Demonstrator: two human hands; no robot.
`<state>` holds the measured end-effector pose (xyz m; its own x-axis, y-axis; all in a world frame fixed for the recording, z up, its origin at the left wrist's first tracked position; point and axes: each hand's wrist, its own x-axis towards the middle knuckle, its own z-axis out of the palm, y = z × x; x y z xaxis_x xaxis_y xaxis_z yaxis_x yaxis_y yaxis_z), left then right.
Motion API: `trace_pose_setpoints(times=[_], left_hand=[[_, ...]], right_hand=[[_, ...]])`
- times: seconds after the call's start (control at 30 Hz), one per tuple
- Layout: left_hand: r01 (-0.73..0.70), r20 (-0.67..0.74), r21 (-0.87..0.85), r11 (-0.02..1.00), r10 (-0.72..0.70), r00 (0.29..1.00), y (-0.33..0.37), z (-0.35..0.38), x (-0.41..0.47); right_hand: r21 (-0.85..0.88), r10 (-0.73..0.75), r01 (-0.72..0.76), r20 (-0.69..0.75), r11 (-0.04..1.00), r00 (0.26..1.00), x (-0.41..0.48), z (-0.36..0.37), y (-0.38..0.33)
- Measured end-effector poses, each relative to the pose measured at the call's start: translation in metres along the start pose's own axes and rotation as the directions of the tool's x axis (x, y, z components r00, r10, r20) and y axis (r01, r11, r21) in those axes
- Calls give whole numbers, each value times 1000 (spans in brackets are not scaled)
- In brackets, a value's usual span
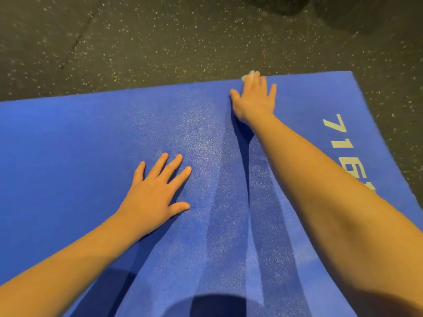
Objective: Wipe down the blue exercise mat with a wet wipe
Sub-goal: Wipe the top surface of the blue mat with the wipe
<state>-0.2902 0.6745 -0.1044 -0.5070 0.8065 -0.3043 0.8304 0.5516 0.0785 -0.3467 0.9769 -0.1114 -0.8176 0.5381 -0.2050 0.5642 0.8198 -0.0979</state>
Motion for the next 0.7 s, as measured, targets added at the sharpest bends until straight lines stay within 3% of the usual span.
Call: trace_pose_setpoints(times=[0.07, 0.17, 0.23, 0.37, 0.53, 0.6, 0.7], left_hand=[[-6, -9, -1, 1000, 6, 1000, 0, 0, 0], [-3, -17, -11, 1000, 3, 1000, 1, 0, 0], [0, -20, -10, 1000, -1, 1000, 1, 0, 0], [1, -21, -15, 1000, -1, 1000, 1, 1, -1], [5, -26, -37, 999, -6, 1000, 3, -4, -1], [19, -10, -52, 998, -20, 1000, 6, -6, -1], [70, -3, -109, 992, -71, 998, 9, -8, -1]], right_hand=[[40, 44, -46, 52, 998, 998, -4, 1, -6], [6, -247, 247, 43, 969, 968, -29, 10, -5], [-35, -312, 313, 31, 949, 950, -29, 8, 16], [58, -60, 60, 4, 997, 998, -21, 2, 28], [52, -314, 314, 6, 948, 949, -57, 17, 26], [29, -272, 273, -36, 961, 962, -53, 15, 47], [126, -97, 102, -44, 987, 994, -52, 11, 50]])
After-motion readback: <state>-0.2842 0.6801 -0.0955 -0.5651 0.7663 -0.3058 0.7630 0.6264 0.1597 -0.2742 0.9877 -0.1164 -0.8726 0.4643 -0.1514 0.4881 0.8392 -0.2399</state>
